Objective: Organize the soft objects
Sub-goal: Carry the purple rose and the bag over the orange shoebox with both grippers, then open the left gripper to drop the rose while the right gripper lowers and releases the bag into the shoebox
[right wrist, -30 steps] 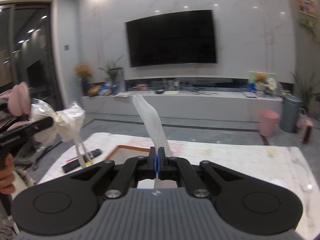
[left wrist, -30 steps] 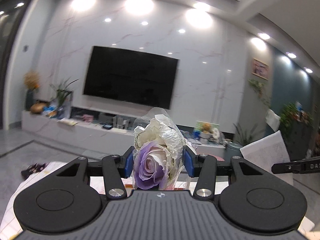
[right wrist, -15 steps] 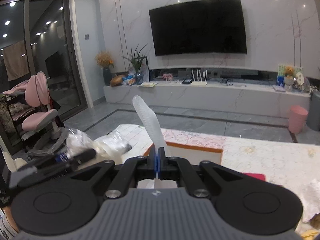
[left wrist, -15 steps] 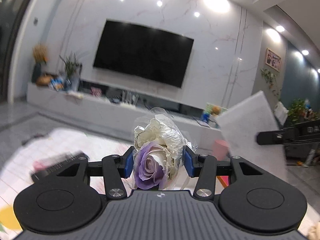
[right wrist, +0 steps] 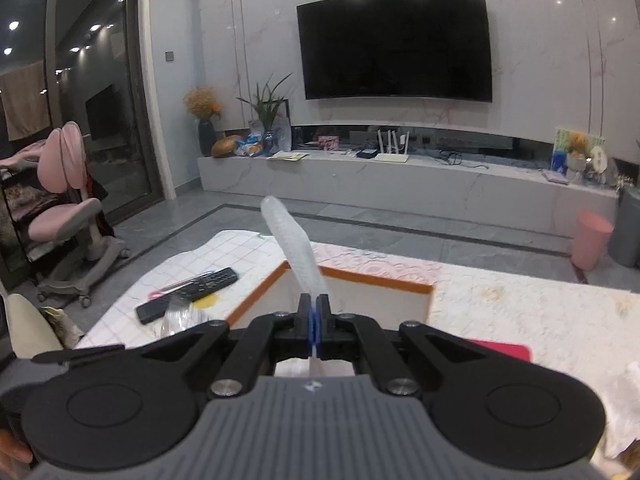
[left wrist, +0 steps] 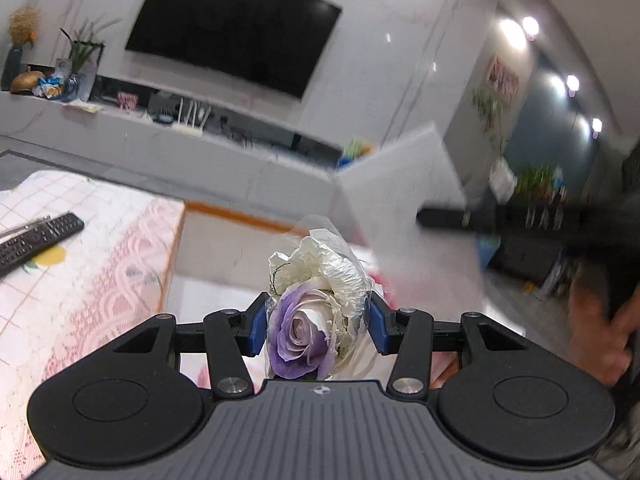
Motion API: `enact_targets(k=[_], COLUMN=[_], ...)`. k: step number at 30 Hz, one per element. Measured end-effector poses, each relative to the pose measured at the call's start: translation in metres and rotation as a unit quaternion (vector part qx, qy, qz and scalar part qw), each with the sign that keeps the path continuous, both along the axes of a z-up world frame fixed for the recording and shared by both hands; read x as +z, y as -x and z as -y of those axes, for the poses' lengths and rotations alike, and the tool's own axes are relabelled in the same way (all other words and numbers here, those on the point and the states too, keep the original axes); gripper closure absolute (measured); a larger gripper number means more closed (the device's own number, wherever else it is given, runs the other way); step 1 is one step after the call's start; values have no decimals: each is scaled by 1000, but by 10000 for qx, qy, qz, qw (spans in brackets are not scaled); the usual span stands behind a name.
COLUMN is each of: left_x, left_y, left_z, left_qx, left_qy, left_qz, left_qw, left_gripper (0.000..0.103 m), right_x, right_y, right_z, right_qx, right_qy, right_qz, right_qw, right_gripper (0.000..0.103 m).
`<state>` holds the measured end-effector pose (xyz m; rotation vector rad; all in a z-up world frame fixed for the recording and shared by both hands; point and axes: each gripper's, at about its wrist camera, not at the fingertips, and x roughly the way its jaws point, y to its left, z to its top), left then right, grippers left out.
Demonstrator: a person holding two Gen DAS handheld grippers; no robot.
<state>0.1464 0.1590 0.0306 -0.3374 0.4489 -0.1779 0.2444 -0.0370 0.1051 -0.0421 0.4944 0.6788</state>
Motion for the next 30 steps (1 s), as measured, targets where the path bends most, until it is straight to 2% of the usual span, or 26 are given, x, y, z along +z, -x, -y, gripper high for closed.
enact_targets(k=[4,6,9,11,13,17,21,24,30], left_x=[-11,-15,-19,-18,-16,-10,-2,9,21], left_y=[-1,-1,7,15,22,31,41,43,48], left_z=[21,26,31,34,35,31,18,8,-21], left_qx=[-191,-291,-396,-436,-562,-834,-502,-65,622], left_qy=[-386,-460,-473,-596,-709,-614,-545,-508,-310], left_qz=[-296,-350,-271,-116,5,12,102,186,172], left_qw=[9986,9979,9977,9972,9959,9946,9972,9985,9974], left_gripper=[46,44,29,13,12,7,5,5,5], right_x=[-6,-10,-16,-20,-23,-24,-19,-16,-15], right_y=[-10,-11,-12,-14,-15,-16,-15,-16,-18], right_z=[5,5,4,7,7,12,18,19,7], right_qx=[-135,-148,-157,-171,-181,-230,-278,-280,-178], right_qy=[31,122,190,195,193,142,69,31,-59], right_qz=[-164,-173,-236,-290,-343,-420,-392,-423,-565], right_qw=[9998,9997,9994,9992,9991,9988,9988,9987,9982], right_gripper=[103,103,103,103,103,103,103,103,103])
